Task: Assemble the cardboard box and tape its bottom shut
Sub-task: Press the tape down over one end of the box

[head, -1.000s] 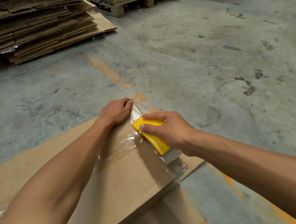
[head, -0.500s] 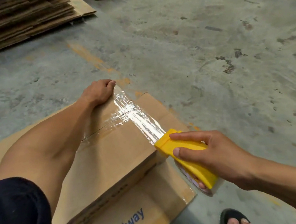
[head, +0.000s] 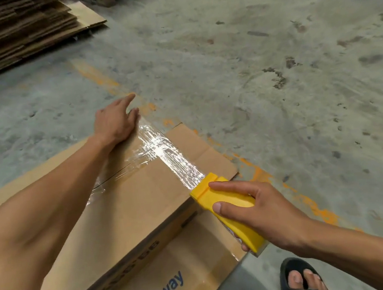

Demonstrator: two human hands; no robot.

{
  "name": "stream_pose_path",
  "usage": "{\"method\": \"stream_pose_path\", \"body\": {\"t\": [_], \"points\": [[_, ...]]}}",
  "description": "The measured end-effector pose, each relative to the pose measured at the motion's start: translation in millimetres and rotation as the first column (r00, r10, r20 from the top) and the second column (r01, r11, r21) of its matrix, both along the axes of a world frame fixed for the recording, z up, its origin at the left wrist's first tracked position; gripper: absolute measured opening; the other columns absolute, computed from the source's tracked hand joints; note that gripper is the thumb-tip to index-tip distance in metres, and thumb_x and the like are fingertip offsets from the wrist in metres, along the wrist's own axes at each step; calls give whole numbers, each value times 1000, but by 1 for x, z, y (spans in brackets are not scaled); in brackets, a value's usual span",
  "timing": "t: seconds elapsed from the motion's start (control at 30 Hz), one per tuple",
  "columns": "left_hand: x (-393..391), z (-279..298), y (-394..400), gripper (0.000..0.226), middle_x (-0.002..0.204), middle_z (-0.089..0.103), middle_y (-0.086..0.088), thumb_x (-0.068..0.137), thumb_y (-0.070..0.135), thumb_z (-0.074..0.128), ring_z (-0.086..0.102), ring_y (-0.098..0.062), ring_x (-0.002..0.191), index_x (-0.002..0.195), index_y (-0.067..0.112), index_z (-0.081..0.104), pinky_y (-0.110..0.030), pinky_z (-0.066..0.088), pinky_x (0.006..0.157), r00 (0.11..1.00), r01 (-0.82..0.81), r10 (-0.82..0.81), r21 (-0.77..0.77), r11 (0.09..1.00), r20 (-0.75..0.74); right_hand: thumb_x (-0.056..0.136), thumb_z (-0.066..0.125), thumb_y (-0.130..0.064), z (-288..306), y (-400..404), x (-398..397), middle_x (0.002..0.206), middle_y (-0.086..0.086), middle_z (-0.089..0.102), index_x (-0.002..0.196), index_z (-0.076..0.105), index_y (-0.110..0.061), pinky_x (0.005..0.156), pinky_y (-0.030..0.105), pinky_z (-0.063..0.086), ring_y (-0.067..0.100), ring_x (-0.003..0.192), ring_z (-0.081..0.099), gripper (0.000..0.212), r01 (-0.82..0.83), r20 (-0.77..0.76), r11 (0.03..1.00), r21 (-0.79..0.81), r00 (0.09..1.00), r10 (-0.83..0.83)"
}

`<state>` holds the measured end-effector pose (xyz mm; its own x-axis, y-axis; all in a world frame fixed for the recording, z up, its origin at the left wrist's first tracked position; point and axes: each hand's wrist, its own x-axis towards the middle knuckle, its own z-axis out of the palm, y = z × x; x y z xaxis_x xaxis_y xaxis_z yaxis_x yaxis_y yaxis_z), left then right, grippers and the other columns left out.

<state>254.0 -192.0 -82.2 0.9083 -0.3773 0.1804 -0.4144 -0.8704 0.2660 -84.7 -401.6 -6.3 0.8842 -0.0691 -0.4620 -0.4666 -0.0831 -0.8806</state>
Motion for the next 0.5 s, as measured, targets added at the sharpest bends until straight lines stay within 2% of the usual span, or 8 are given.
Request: {"method": "stream_pose_path", "body": {"t": [0.03, 0.1, 0.17, 0.23, 0.33, 0.43, 0.5], "points": [[-12, 6, -4, 49, 147, 50, -9, 99, 41, 40, 49, -32, 131, 146, 26, 41, -47, 34, 108, 998, 50, -49, -26, 998, 35, 81, 79, -28, -1, 0, 0, 100, -1, 65, 112, 73, -41, 52, 38, 57, 20, 48, 63, 34, -2, 2, 1000, -2, 1000, 2], [-44, 16, -18, 51, 148, 49, -4, 98, 45, 35, 44, -26, 137, 144, 26, 45, -46, 30, 113, 965, 258, -253, -73, 963, 74, 82, 78, -27, -1, -1, -1, 102, -1, 65, 113, 73, -41, 51, 38, 58, 22, 48, 64, 35, 6, 6, 1000, 2, 1000, -6], [-83, 21, -40, 56, 152, 44, 4, 97, 50, 26, 29, -17, 146, 146, 28, 43, -43, 17, 118, 879, 476, -476, -49, 878, 0, 82, 79, -25, -3, 0, -1, 94, -2, 66, 112, 74, -40, 51, 37, 57, 23, 47, 63, 34, 19, 6, 1000, 12, 1000, -19], [-120, 19, -63, 56, 155, 37, 12, 98, 51, 18, 14, -11, 150, 148, 34, 37, -43, 4, 121, 767, 638, -632, 34, 769, -115, 82, 78, -23, -5, 0, 0, 82, -6, 67, 111, 75, -39, 49, 35, 56, 24, 46, 60, 33, 34, 4, 999, 27, 999, -34], [-144, 5, -83, 55, 157, 32, 14, 101, 50, 11, 5, -11, 151, 149, 37, 33, -48, -5, 121, 672, 740, -703, 167, 652, -233, 83, 77, -22, -5, -1, -1, 76, -7, 68, 110, 75, -39, 48, 34, 54, 26, 45, 60, 32, 39, 2, 999, 33, 999, -39], [-142, -3, -83, 61, 153, 41, 14, 100, 48, 5, 11, -12, 151, 145, 35, 44, -47, -1, 121, 677, 736, -690, 240, 633, -256, 83, 77, -22, -4, 0, -2, 91, 0, 71, 111, 74, -41, 48, 36, 56, 30, 48, 62, 34, 46, -8, 998, 41, 999, -45], [-142, -5, -84, 67, 148, 48, 16, 98, 50, 1, 18, -11, 149, 139, 35, 52, -44, 3, 121, 676, 736, -695, 256, 626, -242, 83, 77, -22, -4, -1, -5, 94, 4, 71, 112, 74, -41, 48, 35, 56, 31, 48, 62, 35, 57, -13, 997, 57, 998, -56]]}}
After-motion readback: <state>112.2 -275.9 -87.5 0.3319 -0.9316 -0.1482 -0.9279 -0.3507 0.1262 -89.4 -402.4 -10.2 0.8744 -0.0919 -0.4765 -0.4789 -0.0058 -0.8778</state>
